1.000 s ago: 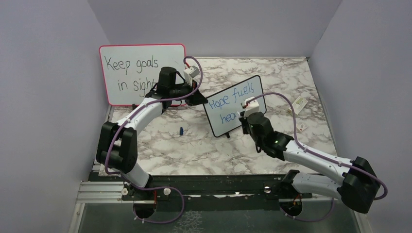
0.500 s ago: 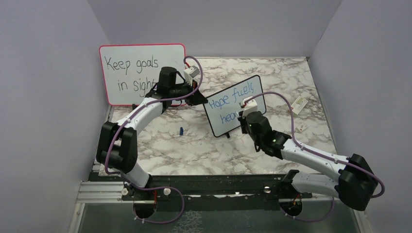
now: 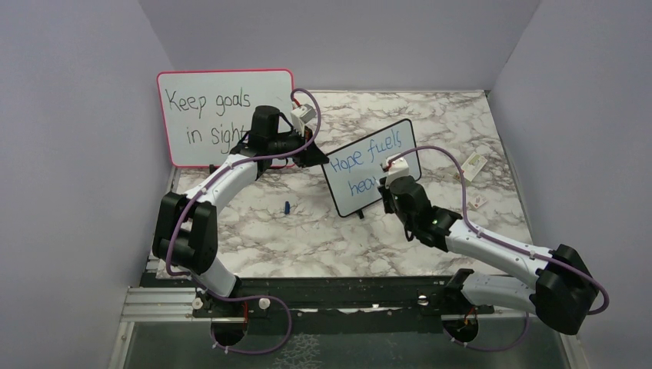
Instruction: Write a sentence on the whiteboard
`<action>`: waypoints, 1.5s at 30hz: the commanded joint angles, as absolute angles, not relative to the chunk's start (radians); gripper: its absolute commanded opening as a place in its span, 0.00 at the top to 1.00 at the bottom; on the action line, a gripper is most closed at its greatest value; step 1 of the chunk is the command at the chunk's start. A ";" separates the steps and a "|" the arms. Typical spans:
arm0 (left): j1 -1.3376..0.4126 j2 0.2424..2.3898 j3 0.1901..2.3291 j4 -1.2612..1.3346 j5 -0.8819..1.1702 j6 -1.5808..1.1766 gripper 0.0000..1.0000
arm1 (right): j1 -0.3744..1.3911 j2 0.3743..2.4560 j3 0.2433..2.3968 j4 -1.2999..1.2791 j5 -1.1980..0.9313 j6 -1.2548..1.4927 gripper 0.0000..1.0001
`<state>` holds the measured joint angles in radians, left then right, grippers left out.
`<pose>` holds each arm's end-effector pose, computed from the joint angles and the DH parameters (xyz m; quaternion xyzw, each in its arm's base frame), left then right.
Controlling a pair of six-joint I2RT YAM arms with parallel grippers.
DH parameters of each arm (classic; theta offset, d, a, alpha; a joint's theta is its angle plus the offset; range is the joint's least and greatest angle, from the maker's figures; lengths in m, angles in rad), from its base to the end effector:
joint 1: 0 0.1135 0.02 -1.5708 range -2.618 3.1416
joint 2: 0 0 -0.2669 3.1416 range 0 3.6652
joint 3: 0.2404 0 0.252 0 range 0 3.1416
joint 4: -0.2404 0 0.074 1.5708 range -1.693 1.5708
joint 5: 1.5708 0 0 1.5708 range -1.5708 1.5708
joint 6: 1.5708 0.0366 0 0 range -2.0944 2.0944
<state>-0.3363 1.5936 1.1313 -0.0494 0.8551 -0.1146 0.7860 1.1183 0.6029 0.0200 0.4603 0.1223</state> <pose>0.3282 -0.1440 0.2769 0.2951 0.7574 -0.4516 0.3680 0.1810 0.1582 0.2343 -0.1620 0.8287 0.0427 0.5341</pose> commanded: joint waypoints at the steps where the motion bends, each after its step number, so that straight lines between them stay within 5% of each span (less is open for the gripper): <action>1: -0.356 1.629 1.120 -0.132 0.816 -0.074 1.00 | 0.776 1.132 0.591 -0.052 0.431 0.153 0.99; 45: -0.357 1.634 1.123 -0.138 0.819 -0.072 1.00 | 0.773 1.138 0.658 0.057 0.450 0.070 0.99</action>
<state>-0.3363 1.5936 1.1316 -0.0498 0.8551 -0.1143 0.7830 1.1213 0.6224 -0.0074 0.4519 0.0834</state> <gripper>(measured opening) 0.020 0.156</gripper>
